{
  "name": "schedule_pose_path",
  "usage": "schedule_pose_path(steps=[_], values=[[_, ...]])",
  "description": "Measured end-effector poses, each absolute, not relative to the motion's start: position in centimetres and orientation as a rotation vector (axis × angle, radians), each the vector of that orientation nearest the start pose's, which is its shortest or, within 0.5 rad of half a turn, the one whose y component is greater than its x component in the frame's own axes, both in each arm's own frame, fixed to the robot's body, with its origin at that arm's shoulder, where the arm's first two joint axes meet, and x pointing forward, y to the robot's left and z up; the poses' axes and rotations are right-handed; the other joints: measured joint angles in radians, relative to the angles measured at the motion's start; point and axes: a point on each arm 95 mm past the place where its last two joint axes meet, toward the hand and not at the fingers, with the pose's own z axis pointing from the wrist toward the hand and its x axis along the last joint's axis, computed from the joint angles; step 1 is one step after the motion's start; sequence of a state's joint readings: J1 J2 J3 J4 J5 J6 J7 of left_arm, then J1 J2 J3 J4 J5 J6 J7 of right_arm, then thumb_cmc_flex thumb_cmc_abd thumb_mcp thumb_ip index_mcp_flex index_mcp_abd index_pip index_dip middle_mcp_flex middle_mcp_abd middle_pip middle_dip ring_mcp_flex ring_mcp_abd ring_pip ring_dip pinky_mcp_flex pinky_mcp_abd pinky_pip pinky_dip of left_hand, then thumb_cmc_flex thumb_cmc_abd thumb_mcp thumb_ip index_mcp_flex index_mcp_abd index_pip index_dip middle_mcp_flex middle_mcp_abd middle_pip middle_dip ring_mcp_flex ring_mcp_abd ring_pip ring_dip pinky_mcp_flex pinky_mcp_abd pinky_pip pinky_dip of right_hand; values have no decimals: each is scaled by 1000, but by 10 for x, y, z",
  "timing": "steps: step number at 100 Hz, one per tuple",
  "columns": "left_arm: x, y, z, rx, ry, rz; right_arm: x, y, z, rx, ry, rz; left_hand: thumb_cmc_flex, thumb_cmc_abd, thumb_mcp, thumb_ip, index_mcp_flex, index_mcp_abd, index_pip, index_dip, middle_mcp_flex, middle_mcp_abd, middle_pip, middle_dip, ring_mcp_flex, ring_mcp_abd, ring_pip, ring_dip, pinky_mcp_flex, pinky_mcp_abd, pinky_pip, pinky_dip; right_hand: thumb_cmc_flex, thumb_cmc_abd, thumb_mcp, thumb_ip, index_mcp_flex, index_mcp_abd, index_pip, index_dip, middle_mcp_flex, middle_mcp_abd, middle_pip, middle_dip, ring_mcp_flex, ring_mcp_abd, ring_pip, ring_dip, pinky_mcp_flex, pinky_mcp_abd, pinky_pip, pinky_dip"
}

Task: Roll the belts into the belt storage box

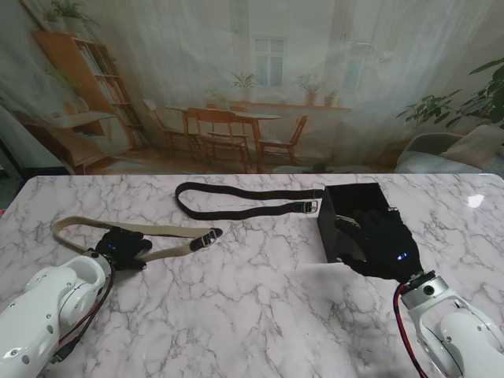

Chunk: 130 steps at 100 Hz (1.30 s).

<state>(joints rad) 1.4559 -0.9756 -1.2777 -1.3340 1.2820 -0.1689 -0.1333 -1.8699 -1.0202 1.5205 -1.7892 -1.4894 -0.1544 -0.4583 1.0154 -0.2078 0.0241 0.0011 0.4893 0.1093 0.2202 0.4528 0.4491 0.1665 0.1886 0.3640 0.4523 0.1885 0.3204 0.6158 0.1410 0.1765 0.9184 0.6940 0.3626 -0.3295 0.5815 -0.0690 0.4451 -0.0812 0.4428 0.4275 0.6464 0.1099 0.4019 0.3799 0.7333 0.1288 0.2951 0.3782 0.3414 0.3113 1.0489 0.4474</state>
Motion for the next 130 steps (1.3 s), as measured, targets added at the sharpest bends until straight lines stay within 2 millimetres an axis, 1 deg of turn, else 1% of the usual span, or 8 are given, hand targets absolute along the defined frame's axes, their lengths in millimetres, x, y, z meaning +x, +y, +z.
schedule_pose_path(steps=[9, 26, 37, 51, 61, 91, 111, 130], values=[[433, 114, -365, -1043, 1853, -930, 334, -67, -277, 499, 1402, 1366, 68, -50, 21, 0, 25, 13, 50, 126, 87, -12, 50, 40, 52, 1, 3, 15, 21, 1, 0, 0, 0, 0, 0, 0, 0, 0, 0, 0, 0, 0, 0, 0, 0, 0, 0, 0, 0, 0, 0, 0], [440, 110, -366, -1048, 1845, -927, 334, -66, -278, 501, 1402, 1366, 122, -56, 33, 0, 50, 35, 425, 296, 138, -14, 77, 66, 84, 6, 6, 16, 38, 1, 2, 0, 0, 0, -1, 0, 0, 0, 0, 0, -12, 0, 0, 0, -1, 0, 0, 0, 0, 0, 0, 0], [439, 112, -367, -1066, 1828, -944, 333, -66, -278, 502, 1402, 1367, 131, -55, 55, 0, 64, 35, 487, 309, 225, -14, 102, 72, 183, 7, 36, 16, 79, 7, 4, -1, 0, 0, -10, 0, 0, 0, 0, 0, -12, 0, 0, 0, -1, 0, 0, 0, 0, 0, 0, 0], [429, 115, -366, -1096, 1804, -992, 333, -66, -279, 502, 1403, 1367, 142, -58, 56, 0, 104, -35, 533, 297, 430, 0, 102, 234, 354, 24, 172, 71, 170, 26, 107, -3, 0, 0, -10, 0, 0, 0, -1, 0, -12, 0, 0, 0, -1, 0, 0, 0, 0, 0, 0, 0], [420, 112, -363, -1082, 1823, -1043, 332, -66, -279, 502, 1404, 1368, 142, -59, 58, 0, 105, -41, 554, 297, 516, -38, 172, 311, 399, 23, 236, 117, 212, 29, 154, -3, 0, 0, -10, 0, 0, 0, -1, 0, -12, 0, 0, 0, -1, 0, 0, 0, -1, 1, 0, 0], [407, 90, -331, -961, 1834, -1229, 330, -59, -280, 516, 1434, 1407, 142, -70, 59, 0, 106, -47, 564, 297, 528, -38, 225, 360, 414, 19, 291, 175, 224, 29, 167, -3, 0, 0, -10, 0, 0, 6, -13, 0, -12, 15, 0, 0, -13, 31, -22, -22, -1, 1, -7, 0], [397, 69, -303, -829, 1861, -1360, 327, -39, -282, 602, 1541, 1478, 142, -72, 59, 0, 106, -47, 564, 297, 528, -38, 238, 375, 414, 18, 314, 200, 224, 29, 179, -3, 1, 0, -10, 0, 0, 132, -86, -19, -33, 64, -46, -39, -27, 36, -46, -53, -19, 0, -34, -18], [388, 50, -286, -751, 1872, -1451, 325, -13, -284, 571, 1605, 1527, 142, -73, 59, 0, 106, -47, 564, 297, 528, -38, 238, 376, 414, 18, 324, 212, 229, 29, 179, -3, -36, 0, -48, 0, -1, 155, -112, -28, -66, 74, -52, -42, -62, 37, -46, -54, -52, 10, -46, -19]])
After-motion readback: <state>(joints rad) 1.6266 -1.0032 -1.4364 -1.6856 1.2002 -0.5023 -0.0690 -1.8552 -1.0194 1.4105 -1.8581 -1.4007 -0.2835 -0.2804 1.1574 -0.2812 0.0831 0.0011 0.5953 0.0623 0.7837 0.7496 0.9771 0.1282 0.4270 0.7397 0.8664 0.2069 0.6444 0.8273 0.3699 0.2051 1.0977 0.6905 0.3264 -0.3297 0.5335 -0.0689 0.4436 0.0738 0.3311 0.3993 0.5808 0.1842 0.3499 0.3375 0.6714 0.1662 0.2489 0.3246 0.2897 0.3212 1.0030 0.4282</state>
